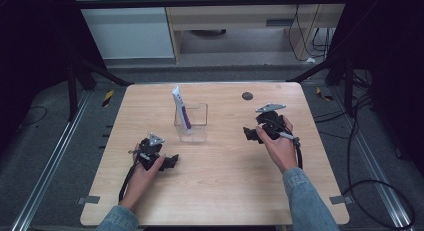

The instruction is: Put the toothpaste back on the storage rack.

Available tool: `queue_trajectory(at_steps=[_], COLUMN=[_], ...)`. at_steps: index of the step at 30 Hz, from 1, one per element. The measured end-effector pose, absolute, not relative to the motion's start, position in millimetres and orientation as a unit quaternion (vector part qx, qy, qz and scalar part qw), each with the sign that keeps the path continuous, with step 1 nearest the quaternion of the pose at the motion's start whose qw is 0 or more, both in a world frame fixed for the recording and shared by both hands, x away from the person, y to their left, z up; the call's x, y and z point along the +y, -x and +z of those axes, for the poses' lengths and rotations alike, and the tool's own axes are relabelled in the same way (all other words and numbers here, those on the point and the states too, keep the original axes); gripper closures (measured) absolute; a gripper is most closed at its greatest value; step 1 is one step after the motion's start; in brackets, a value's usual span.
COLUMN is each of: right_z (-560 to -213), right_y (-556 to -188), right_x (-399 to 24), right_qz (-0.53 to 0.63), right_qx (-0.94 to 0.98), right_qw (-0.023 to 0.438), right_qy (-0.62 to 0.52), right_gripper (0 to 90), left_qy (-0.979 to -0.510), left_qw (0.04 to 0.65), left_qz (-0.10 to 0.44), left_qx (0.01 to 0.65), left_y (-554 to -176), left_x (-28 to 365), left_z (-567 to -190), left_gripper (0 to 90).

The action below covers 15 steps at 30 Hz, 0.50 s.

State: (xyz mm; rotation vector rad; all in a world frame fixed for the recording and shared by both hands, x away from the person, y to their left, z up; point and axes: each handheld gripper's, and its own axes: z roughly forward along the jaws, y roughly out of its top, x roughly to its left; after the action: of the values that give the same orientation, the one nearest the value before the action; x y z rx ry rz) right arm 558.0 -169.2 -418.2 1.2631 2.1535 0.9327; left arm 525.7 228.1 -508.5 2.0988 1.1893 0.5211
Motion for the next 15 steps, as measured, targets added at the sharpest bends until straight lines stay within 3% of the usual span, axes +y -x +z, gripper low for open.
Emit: queue_trajectory(at_steps=[15], right_z=[-448], right_y=[-549], right_x=[-196], right_qz=[0.326], right_qx=[0.780], right_qw=[0.223], right_qy=[-0.486], right_gripper=[10.7], left_qy=[-0.803], left_qw=[0.330], left_qz=[0.199], left_qx=[0.455], left_y=[-526], left_x=[228], left_z=[-508], left_gripper=[0.0])
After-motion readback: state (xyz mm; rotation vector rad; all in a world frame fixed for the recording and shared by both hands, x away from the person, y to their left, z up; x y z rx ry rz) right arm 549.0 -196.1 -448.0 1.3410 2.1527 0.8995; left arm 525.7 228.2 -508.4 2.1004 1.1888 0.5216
